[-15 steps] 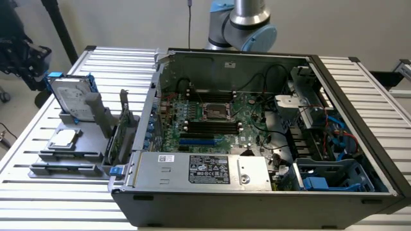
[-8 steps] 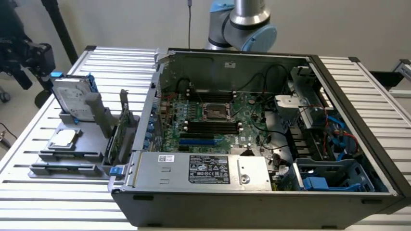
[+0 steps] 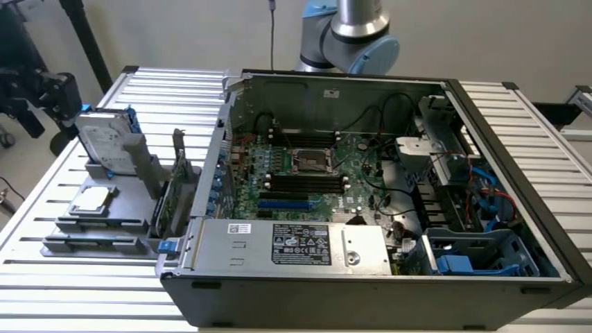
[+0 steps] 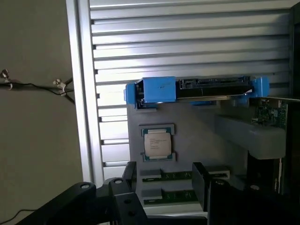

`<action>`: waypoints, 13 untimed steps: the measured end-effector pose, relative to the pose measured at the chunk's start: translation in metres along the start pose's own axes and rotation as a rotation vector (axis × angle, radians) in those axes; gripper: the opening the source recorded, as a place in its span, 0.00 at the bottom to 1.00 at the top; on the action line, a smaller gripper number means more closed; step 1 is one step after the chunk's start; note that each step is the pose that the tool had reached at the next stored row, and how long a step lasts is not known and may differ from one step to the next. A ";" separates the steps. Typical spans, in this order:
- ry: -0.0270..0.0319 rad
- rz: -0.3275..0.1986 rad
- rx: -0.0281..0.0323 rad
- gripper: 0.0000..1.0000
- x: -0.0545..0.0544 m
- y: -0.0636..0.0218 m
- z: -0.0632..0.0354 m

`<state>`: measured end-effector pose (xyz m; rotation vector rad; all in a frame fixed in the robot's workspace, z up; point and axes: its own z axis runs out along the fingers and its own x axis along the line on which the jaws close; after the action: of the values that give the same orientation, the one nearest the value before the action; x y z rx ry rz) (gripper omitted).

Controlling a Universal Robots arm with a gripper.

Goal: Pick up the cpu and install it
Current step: 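Pick up the cpu and move it towards the insertion slot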

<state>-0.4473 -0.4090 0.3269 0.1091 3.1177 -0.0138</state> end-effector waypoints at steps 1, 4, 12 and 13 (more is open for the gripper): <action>0.0001 0.000 0.0001 0.60 0.000 -0.0016 0.0019; 0.0001 -0.003 0.0001 0.60 -0.001 -0.0045 0.0072; -0.0002 -0.033 -0.0006 0.60 -0.003 -0.0054 0.0219; -0.0003 -0.039 -0.0008 0.60 -0.003 -0.0054 0.0238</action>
<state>-0.4442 -0.4148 0.3032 0.0482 3.1191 -0.0133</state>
